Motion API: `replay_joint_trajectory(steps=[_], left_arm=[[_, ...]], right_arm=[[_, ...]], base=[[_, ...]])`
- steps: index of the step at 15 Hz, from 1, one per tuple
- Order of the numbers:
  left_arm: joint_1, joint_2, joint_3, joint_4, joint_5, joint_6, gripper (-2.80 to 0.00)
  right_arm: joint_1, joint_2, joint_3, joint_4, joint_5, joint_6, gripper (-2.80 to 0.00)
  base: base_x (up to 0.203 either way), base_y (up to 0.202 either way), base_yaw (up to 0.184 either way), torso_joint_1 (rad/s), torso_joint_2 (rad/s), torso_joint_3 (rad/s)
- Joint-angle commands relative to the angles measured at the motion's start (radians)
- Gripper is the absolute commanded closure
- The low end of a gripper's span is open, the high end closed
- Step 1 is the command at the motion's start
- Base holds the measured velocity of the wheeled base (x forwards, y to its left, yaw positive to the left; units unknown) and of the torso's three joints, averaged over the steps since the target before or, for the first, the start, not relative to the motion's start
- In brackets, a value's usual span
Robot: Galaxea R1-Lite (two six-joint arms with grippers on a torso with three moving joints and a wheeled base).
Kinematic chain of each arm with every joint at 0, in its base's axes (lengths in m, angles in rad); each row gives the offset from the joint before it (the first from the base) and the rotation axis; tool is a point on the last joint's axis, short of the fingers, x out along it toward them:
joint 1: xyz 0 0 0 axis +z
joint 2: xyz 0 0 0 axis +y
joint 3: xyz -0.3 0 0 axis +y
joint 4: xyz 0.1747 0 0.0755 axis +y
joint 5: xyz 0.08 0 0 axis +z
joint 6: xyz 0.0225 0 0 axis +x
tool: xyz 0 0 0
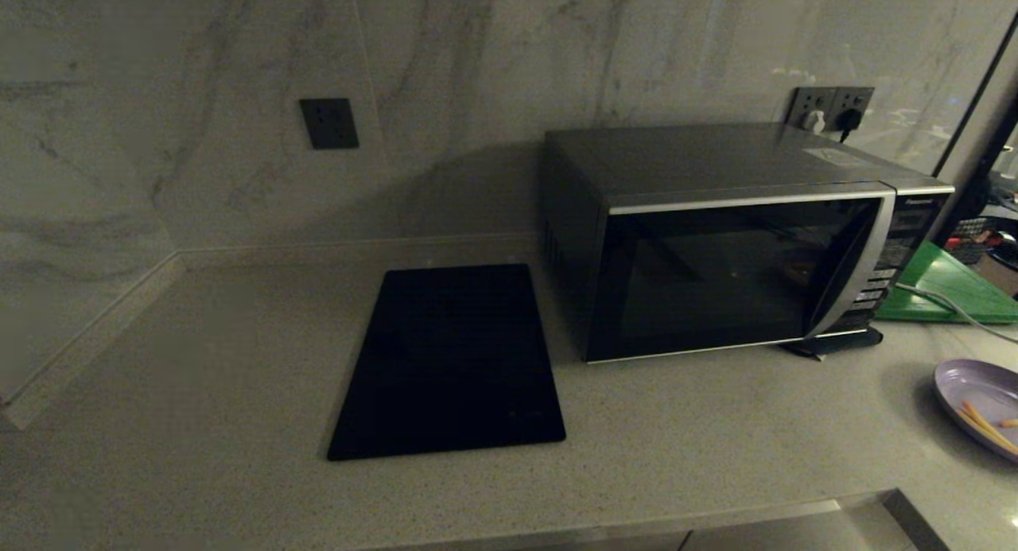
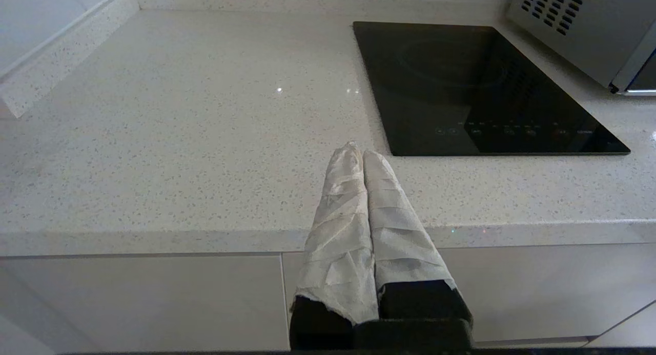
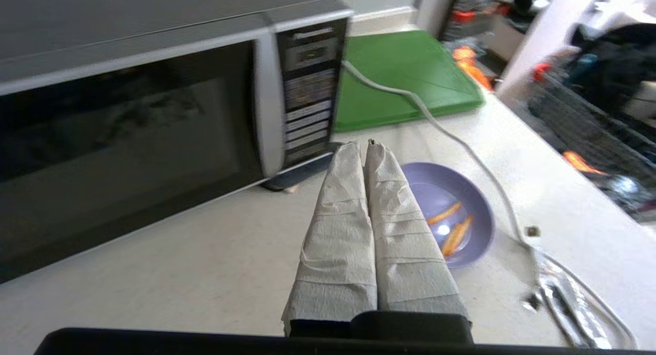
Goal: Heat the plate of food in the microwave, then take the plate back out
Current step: Open the microwave oven
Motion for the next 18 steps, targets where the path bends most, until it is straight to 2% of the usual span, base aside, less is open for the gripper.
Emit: replay_joint_trajectory(steps=[1,3,5,7,8,9,12,15,16,18], left_arm=[[0.000,0.002,0.000,0.000,0.001,-0.001,0.00],[0.000,0.002,0.000,0.000,0.001,-0.001,0.00],[0.000,0.002,0.000,0.000,0.001,-0.001,0.00],[0.000,0.002,0.000,0.000,0.001,-0.001,0.00],[0.000,0.002,0.000,0.000,0.001,-0.001,0.00],[0.000,0.002,0.000,0.000,0.001,-0.001,0.00],[0.000,0.002,0.000,0.000,0.001,-0.001,0.00],[0.000,0.002,0.000,0.000,0.001,-0.001,0.00],[0.000,0.002,0.000,0.000,0.001,-0.001,0.00],[0.000,0.002,0.000,0.000,0.001,-0.001,0.00]], right_arm=[[0.005,0.041,-0.015,0.000,-0.056,0.002,0.00],[0.005,0.048,-0.012,0.000,-0.114,0.002,0.00],[0.012,0.081,-0.005,0.000,-0.255,-0.005,0.00],[0.058,0.109,0.028,-0.003,-0.430,-0.014,0.00],[0.077,0.130,0.037,-0.011,-0.500,-0.013,0.00],[0.085,0.152,0.043,-0.040,-0.537,-0.011,0.00],[0.087,0.174,0.133,-0.131,-0.543,0.005,0.00],[0.089,0.237,0.253,-0.357,-0.558,0.009,0.00],[0.089,0.278,0.278,-0.442,-0.571,0.009,-2.80],[0.090,0.354,0.339,-0.601,-0.600,0.006,-2.80]], base=[[0.000,0.000,0.000,0.000,0.00,0.000],[0.000,0.000,0.000,0.000,0.00,0.000],[0.000,0.000,0.000,0.000,0.00,0.000],[0.000,0.000,0.000,0.000,0.00,0.000],[0.000,0.000,0.000,0.000,0.00,0.000],[0.000,0.000,0.000,0.000,0.00,0.000],[0.000,0.000,0.000,0.000,0.00,0.000],[0.000,0.000,0.000,0.000,0.00,0.000],[0.000,0.000,0.000,0.000,0.00,0.000],[0.000,0.000,0.000,0.000,0.00,0.000]])
